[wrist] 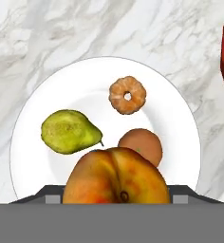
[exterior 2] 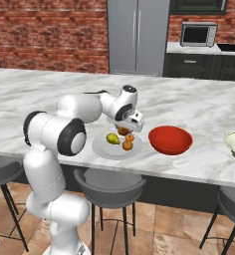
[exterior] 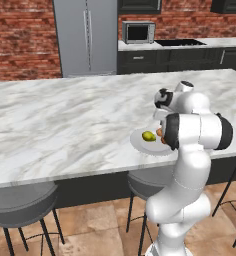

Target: Take the fruits from the plate on the dining counter and place two fruits in each bowl.

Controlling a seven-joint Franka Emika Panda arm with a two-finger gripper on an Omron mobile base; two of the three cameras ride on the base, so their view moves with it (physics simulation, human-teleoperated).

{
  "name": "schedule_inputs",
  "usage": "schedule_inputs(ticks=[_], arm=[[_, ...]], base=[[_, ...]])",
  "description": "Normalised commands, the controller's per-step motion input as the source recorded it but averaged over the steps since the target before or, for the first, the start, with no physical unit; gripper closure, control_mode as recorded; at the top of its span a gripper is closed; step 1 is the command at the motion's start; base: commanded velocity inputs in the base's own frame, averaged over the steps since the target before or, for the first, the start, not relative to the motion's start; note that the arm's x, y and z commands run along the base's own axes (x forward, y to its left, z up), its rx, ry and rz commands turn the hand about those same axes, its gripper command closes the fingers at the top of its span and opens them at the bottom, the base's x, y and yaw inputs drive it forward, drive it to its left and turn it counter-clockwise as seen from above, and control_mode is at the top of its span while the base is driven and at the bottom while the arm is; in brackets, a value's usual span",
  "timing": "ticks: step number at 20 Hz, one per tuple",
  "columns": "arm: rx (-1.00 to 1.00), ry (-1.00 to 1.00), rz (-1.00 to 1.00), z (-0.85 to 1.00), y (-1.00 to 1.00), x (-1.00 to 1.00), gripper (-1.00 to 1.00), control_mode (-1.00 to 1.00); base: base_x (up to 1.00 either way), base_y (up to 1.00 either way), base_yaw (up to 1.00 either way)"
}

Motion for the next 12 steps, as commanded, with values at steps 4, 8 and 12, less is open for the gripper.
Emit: schedule_inputs(ticks=[4, 8, 12], arm=[[-0.08, -0.02, 0.01, 0.06, -0.86, 0.13, 1.00, -1.00], [-0.03, 0.06, 0.00, -0.02, -0.97, 0.25, 1.00, -1.00], [0.00, 0.09, 0.00, 0.00, -0.90, 0.27, 1.00, -1.00]], base=[[0.00, 0.00, 0.00], [0.00, 0.00, 0.00], [0.00, 0.00, 0.00]])
